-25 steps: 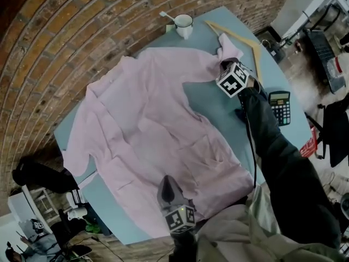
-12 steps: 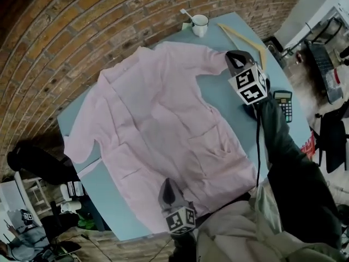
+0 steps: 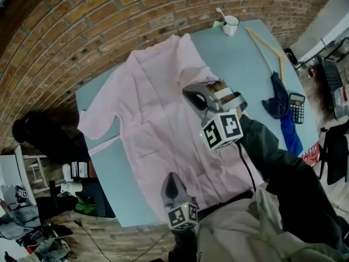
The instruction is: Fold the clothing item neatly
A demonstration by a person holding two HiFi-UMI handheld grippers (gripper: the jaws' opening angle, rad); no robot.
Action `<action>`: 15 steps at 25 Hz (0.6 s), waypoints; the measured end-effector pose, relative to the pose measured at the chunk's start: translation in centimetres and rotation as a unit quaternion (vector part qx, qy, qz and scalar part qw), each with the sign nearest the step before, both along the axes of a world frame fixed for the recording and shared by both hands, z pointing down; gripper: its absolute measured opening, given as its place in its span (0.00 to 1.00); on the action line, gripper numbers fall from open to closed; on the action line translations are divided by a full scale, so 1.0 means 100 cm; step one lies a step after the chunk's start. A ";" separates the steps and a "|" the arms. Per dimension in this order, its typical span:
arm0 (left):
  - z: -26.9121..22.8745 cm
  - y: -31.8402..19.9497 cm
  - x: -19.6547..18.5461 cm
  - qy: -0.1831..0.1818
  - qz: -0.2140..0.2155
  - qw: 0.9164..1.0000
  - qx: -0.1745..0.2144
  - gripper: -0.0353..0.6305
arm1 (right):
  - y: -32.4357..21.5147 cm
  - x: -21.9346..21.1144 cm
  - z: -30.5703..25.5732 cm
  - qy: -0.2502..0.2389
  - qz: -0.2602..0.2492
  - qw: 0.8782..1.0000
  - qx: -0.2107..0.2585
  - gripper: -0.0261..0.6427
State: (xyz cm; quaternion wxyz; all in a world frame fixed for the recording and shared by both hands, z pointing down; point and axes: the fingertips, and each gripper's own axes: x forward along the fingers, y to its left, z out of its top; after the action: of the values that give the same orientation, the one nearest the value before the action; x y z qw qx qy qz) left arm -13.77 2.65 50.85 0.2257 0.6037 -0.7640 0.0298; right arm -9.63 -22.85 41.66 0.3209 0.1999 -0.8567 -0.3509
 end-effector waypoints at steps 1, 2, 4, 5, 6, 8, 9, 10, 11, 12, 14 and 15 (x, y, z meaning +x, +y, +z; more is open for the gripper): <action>-0.002 0.002 -0.004 0.001 -0.003 1.000 0.001 0.06 | 0.018 -0.006 0.009 0.023 -0.010 0.999 0.025 0.06; -0.003 0.004 -0.006 0.001 -0.005 1.000 0.002 0.06 | 0.033 -0.008 0.015 0.038 -0.017 0.997 0.061 0.06; -0.003 0.009 -0.010 0.001 -0.006 1.000 0.002 0.06 | 0.063 -0.004 0.020 0.037 -0.033 0.991 0.122 0.09; -0.001 0.011 -0.011 0.001 -0.006 1.000 0.003 0.06 | 0.077 0.000 0.023 0.032 -0.039 0.990 0.130 0.09; 0.000 0.013 -0.012 0.002 -0.007 1.000 0.002 0.06 | 0.087 0.005 0.027 0.035 -0.042 0.991 0.125 0.09; 0.002 0.016 -0.012 0.005 -0.011 1.000 -0.002 0.06 | 0.100 0.017 0.034 0.037 -0.035 0.994 0.095 0.09; 0.003 0.018 -0.012 0.007 -0.015 1.000 -0.004 0.06 | 0.102 0.023 0.037 0.026 -0.025 0.997 0.069 0.09; 0.004 0.019 -0.013 0.009 -0.020 1.000 -0.006 0.06 | 0.098 0.030 0.040 0.009 -0.009 0.999 0.035 0.06; 0.004 0.020 -0.014 0.011 -0.027 1.000 -0.007 0.06 | 0.089 0.038 0.044 -0.012 0.014 1.000 -0.005 0.05; 0.004 0.021 -0.017 0.012 -0.035 0.999 -0.008 0.06 | 0.074 0.046 0.052 -0.035 0.043 0.998 -0.043 0.05; -0.001 0.025 -0.024 0.009 -0.055 0.998 -0.004 0.06 | 0.030 0.062 0.075 -0.073 0.111 0.986 -0.104 0.04; -0.005 0.029 -0.028 0.006 -0.067 0.998 0.001 0.06 | 0.004 0.067 0.091 -0.076 0.145 0.978 -0.131 0.04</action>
State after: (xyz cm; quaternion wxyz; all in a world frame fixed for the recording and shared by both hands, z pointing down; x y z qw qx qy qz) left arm -16.60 5.59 50.34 0.2311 0.5512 -0.8016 0.0103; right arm -2.98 -22.43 50.79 0.3253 0.3043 -0.8791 -0.1694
